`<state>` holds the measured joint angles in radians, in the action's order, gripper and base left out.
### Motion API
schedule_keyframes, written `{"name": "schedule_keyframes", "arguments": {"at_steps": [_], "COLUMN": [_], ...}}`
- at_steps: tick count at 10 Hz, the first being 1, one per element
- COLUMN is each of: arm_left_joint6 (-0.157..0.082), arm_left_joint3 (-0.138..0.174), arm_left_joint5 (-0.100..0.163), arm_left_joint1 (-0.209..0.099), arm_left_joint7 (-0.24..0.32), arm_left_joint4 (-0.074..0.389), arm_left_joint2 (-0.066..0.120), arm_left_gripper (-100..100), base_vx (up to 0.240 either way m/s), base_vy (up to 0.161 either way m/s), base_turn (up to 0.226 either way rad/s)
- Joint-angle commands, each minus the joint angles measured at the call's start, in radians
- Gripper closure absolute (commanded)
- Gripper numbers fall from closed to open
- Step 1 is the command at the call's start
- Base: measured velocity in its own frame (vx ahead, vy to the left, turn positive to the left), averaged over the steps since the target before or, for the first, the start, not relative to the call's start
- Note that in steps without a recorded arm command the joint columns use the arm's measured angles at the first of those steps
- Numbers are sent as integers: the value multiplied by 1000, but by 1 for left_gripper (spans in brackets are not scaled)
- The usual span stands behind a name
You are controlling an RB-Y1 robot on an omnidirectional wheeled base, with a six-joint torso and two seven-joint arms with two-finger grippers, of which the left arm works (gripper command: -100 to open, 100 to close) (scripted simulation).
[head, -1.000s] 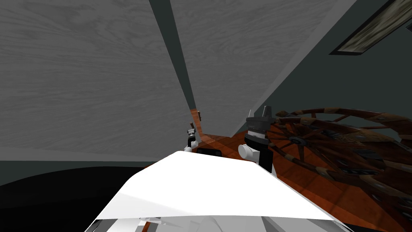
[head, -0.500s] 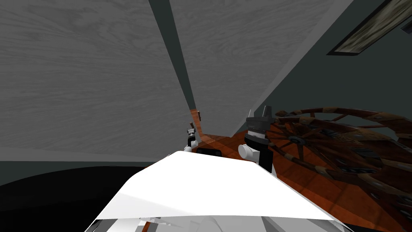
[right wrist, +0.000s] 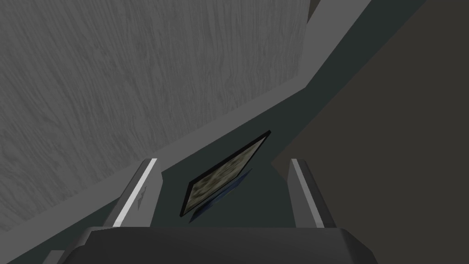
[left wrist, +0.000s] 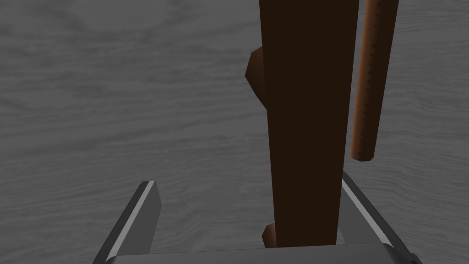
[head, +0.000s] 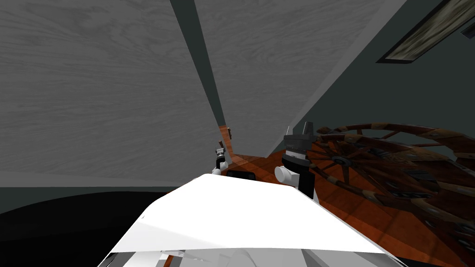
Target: Push the door open
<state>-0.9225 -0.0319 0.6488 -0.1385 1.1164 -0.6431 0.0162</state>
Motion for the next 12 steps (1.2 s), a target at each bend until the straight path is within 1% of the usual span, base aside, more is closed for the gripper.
{"name": "schedule_keyframes", "arguments": {"at_steps": [1, 3, 4, 5, 6, 8, 9, 10, 12], "arm_left_joint6": [-9, -9, -28, -28, -33, -33, -33, -33, -33], "arm_left_joint3": [19, 19, 29, 29, 38, 38, 38, 38, 38], "arm_left_joint5": [5, 5, 13, 13, 17, 17, 17, 17, 17], "arm_left_joint1": [21, 21, -12, -12, -11, -11, -11, -11, -11], "arm_left_joint7": [-6, -6, -2, -2, -5, -5, -5, -5, -5], "arm_left_joint4": [-1, -1, 32, 32, 34, 34, 16, 34, 34], "arm_left_joint2": [28, 28, 17, 17, 22, 22, 22, 22, 22], "arm_left_gripper": [100, 100, 100, 100, 100, 100, 100, 100, 100], "base_vx": [9, 4, 13, 28, 31, 20, 0, -7, -1], "base_vy": [0, -1, 38, 56, 42, 21, 0, -2, -1], "base_turn": [-19, 17, -153, -122, -55, 9, 0, 0, -5]}}
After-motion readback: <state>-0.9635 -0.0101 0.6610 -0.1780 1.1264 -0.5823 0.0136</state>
